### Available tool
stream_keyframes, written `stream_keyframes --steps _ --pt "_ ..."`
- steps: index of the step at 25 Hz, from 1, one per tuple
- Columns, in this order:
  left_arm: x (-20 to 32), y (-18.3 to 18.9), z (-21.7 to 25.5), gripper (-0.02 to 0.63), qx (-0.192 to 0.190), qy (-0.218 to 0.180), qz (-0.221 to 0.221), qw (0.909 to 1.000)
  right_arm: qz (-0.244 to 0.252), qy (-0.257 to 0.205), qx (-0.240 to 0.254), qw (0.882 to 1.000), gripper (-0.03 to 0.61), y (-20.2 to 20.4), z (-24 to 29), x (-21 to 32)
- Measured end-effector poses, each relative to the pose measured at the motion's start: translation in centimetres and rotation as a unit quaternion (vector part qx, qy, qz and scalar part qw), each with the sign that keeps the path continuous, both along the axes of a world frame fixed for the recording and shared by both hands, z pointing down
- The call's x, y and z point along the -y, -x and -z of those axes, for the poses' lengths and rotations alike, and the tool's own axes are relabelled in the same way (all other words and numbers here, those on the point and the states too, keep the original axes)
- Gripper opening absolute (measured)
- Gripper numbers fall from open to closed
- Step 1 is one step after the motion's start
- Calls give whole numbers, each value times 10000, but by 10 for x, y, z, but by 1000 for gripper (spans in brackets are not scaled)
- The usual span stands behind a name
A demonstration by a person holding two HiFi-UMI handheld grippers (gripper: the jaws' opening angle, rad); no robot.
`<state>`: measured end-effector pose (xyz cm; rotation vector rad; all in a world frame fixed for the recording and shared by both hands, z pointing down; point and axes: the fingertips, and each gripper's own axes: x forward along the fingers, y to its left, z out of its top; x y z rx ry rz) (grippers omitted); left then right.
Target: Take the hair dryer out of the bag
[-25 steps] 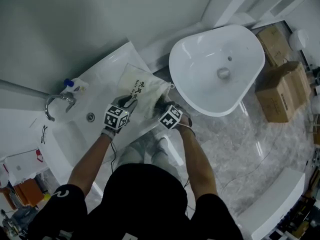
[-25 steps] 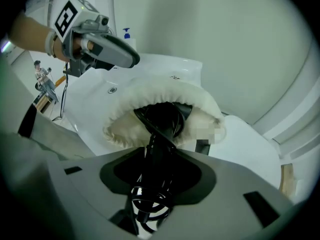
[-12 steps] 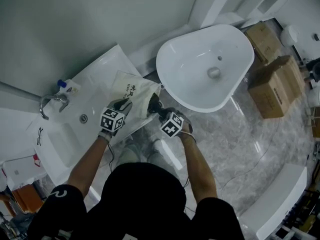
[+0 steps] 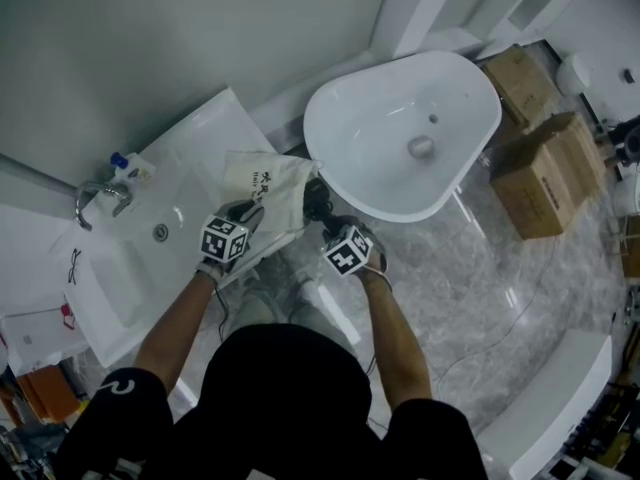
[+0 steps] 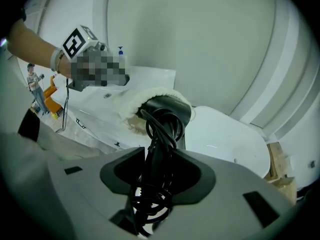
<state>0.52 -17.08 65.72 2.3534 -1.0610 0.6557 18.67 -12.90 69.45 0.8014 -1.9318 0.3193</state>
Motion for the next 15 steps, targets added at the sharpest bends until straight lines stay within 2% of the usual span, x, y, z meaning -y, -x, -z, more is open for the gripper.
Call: stream_keyframes --steps 6,15 --pt "-15 -8 -29 112 148 497 -147 9985 -173 -42 129 9998 158 -6 4 -3" --pt "-18 -10 -52 112 226 718 -103 9971 -463 -170 185 9986 158 -29 11 -4"
